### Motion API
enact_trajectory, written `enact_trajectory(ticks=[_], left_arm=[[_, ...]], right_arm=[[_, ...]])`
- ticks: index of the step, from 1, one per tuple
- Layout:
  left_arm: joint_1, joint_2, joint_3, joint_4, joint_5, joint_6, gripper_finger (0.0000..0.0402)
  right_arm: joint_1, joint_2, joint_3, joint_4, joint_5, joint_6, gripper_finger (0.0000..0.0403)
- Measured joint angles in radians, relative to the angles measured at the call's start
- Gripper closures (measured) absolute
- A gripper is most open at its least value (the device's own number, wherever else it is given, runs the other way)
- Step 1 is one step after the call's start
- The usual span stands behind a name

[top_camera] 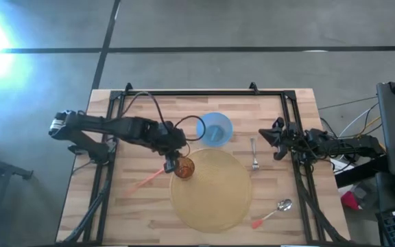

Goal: Pick & Place Utensil
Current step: Put the blue bowl to the bottom of the brown cup on the brown mat

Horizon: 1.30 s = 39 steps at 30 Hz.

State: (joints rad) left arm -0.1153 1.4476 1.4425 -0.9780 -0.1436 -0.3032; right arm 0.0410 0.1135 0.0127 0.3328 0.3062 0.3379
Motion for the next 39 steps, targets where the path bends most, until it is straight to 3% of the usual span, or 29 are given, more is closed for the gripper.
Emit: enact_trajectory(ticks=[6, 17, 24, 39], left_arm=[[0.000, -0.063, -0.022, 0.006, -0.076, 0.014, 0.0286], [-0.002, -0.297, -0.325, 0.284, -0.094, -0.013, 0.0301], [-0.004, -0.417, -0.463, 0.336, -0.093, 0.056, 0.0301], [-0.005, -0.468, -0.512, 0.358, -0.092, 0.041, 0.0303]], right_arm=[[-0.001, 0.034, 0.097, -0.143, 0.014, 0.000, 0.0394], [-0.001, 0.249, 0.461, -0.691, 0.189, 0.003, 0.0394], [-0.002, 0.415, 0.677, -0.921, 0.196, 0.055, 0.0394], [-0.195, 0.767, 1.042, -1.158, 0.213, 0.047, 0.0351]])
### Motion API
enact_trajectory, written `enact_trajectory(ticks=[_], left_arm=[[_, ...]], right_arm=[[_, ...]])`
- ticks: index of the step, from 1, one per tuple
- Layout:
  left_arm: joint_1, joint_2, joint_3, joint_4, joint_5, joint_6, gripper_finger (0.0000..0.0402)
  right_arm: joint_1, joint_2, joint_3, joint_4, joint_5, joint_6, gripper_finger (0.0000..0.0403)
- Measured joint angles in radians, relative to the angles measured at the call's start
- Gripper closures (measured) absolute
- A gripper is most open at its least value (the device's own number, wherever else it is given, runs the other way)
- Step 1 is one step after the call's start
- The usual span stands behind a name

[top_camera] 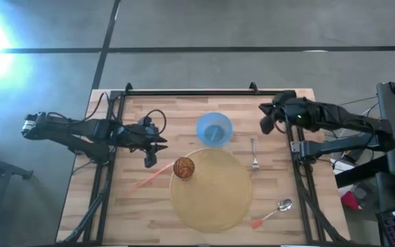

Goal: Pick & Place Utensil
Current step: Put the blue bowl to the bottom of the brown cup on the brown mat

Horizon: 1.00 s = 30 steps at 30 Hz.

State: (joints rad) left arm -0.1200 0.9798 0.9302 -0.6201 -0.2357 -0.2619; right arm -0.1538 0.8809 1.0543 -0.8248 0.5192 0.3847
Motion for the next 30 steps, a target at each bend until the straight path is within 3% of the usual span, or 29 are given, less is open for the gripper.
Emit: enact_trajectory(ticks=[6, 13, 17, 30], left_arm=[[0.000, 0.000, 0.000, 0.000, 0.002, 0.000, 0.0301], [-0.001, 0.000, 0.000, 0.000, 0.002, 0.000, 0.0301], [-0.001, 0.000, 0.000, 0.000, 0.003, 0.000, 0.0302], [-0.001, 0.000, 0.000, -0.001, 0.012, -0.003, 0.0302]], right_arm=[[-0.105, 0.155, 0.118, -0.176, -0.014, -0.002, 0.0311], [-0.206, 0.322, 0.170, -0.190, -0.195, -0.036, 0.0251], [-0.233, 0.410, 0.170, -0.190, -0.237, -0.042, 0.0229], [-0.237, 0.641, 0.170, -0.135, -0.360, -0.097, 0.0220]])
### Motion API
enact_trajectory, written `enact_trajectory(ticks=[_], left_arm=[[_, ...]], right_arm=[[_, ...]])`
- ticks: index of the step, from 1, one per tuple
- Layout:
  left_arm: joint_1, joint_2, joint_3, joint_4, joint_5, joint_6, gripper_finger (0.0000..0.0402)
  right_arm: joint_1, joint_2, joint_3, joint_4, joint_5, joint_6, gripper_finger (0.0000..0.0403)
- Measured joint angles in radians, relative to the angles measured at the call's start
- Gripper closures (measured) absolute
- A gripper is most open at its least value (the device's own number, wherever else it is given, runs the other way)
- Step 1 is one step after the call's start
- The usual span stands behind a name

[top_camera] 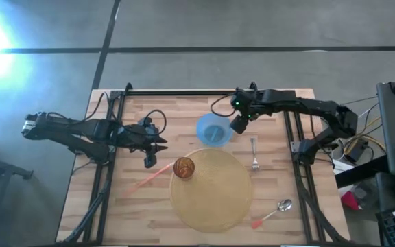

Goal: Pick & Place Utensil
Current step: Put the blue bowl to the bottom of the brown cup on the brown mat

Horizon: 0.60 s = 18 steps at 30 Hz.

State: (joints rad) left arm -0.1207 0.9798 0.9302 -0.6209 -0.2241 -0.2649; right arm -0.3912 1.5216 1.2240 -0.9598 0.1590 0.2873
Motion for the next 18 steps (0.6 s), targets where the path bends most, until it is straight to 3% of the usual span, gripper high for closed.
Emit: enact_trajectory(ticks=[6, 18], left_arm=[[0.000, 0.000, 0.000, 0.000, 0.010, -0.005, 0.0302], [0.000, -0.001, 0.000, -0.007, 0.026, -0.005, 0.0303]], right_arm=[[0.000, 0.063, 0.000, 0.061, -0.087, -0.030, 0.0226], [-0.025, 0.119, -0.001, 0.175, -0.134, -0.036, 0.0225]])
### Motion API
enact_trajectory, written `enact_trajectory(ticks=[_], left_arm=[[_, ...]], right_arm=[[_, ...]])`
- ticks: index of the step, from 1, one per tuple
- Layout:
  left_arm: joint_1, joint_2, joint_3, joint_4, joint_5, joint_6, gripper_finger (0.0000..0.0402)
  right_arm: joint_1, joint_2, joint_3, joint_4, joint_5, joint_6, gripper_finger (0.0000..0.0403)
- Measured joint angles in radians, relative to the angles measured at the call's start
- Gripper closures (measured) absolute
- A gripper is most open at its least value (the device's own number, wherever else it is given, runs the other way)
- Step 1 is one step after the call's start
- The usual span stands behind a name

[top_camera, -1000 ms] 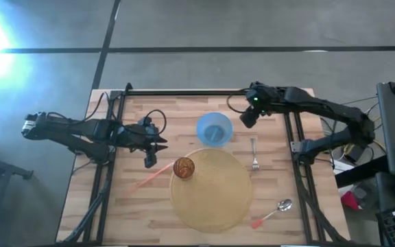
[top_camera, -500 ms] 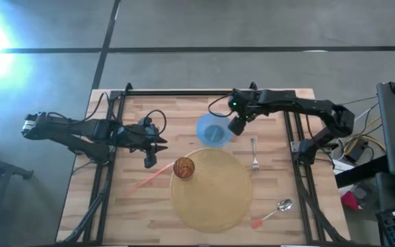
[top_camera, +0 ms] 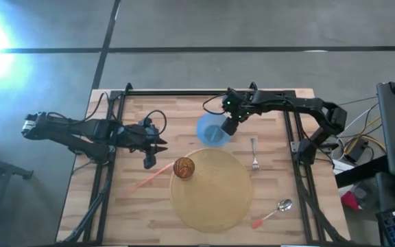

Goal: Pick & Place Utensil
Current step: Put the blue bowl to the bottom of the brown cup on the brown mat

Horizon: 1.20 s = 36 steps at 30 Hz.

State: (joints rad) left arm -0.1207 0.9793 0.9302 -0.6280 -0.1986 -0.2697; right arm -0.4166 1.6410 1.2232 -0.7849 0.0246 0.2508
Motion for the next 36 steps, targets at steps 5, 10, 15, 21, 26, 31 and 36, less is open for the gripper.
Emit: enact_trajectory(ticks=[5, 10, 15, 21, 26, 31, 36], left_arm=[[-0.003, 0.000, 0.000, -0.002, 0.000, 0.000, 0.0301], [-0.006, 0.000, 0.000, -0.009, 0.000, 0.001, 0.0303], [-0.007, 0.000, 0.000, -0.010, 0.000, 0.002, 0.0301], [-0.007, 0.000, 0.000, -0.010, 0.000, 0.002, 0.0301], [-0.007, 0.000, 0.000, -0.010, 0.000, 0.002, 0.0303], [-0.007, 0.000, 0.000, -0.010, 0.000, 0.002, 0.0301], [-0.007, 0.000, 0.000, -0.010, -0.001, 0.001, 0.0303]], right_arm=[[-0.011, 0.039, -0.001, 0.019, 0.000, 0.000, 0.0229], [-0.019, 0.071, 0.000, 0.048, 0.000, 0.004, 0.0237], [-0.021, 0.093, 0.000, 0.066, 0.001, 0.012, 0.0247], [-0.021, 0.112, 0.000, 0.066, 0.002, 0.017, 0.0263], [-0.021, 0.117, 0.000, 0.066, 0.003, 0.018, 0.0282], [-0.024, 0.117, 0.000, 0.066, 0.003, 0.019, 0.0316], [-0.034, 0.117, 0.000, 0.067, 0.003, 0.031, 0.0350]])
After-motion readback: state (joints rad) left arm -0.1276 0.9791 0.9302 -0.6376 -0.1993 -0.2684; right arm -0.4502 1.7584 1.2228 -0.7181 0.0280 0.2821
